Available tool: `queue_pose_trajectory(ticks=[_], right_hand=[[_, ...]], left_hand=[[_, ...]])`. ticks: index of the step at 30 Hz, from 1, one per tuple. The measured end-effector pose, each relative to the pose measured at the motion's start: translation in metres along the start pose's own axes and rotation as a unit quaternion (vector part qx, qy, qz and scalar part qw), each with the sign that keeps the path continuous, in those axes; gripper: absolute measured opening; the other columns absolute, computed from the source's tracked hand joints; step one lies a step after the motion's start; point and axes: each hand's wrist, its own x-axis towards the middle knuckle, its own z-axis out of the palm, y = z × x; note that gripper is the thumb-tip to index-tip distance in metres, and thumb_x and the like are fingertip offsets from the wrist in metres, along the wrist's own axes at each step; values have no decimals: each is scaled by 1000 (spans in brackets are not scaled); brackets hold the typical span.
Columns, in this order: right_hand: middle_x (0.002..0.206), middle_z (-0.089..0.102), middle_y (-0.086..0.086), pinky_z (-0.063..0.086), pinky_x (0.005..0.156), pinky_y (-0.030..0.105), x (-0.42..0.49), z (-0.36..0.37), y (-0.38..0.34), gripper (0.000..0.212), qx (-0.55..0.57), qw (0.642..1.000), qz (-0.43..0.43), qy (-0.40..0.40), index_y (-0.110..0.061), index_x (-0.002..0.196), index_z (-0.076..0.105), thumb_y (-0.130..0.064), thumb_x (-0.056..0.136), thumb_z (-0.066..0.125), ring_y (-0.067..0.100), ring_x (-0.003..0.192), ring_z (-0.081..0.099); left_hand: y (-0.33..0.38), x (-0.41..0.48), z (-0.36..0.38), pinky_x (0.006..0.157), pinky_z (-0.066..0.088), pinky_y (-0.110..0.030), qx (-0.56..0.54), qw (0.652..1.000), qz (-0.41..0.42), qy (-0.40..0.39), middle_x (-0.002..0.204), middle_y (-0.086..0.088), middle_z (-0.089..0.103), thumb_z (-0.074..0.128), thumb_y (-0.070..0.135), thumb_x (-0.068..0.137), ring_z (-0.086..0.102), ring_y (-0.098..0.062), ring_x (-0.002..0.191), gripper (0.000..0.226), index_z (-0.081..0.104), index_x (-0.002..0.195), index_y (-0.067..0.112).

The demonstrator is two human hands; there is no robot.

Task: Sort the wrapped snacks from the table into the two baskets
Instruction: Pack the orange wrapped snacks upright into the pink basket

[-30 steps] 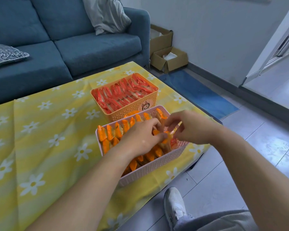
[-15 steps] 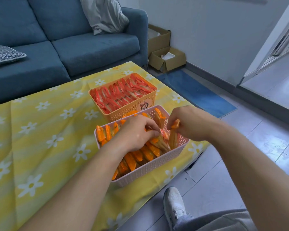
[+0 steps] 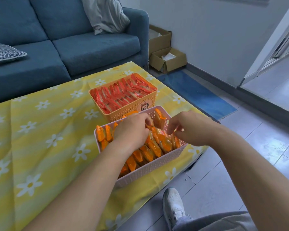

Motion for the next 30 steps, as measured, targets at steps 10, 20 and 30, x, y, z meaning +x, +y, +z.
queue_pose_trajectory(ticks=[10,20,30], right_hand=[[71,59,-2,61,68,34,29,27,-37,28,-79,992,97,8,-19,75,60,-43,89,60,17,68,62],[82,70,-2,64,62,36,37,20,-26,18,-31,984,151,93,-22,95,74,-18,81,63,19,71,68],[86,63,0,63,64,34,38,31,-19,9,-62,973,167,146,-20,95,69,-15,88,70,18,73,63]], left_hand=[[-6,6,3,86,56,-38,-73,995,7,-63,96,13,70,73,13,87,65,-14,95,31,59,106,34],[-1,1,11,73,52,-37,-24,999,31,19,104,9,71,76,34,86,64,-20,97,15,67,98,36],[7,-3,22,71,48,-34,29,994,49,90,105,5,66,70,39,91,62,-22,103,10,69,99,31]])
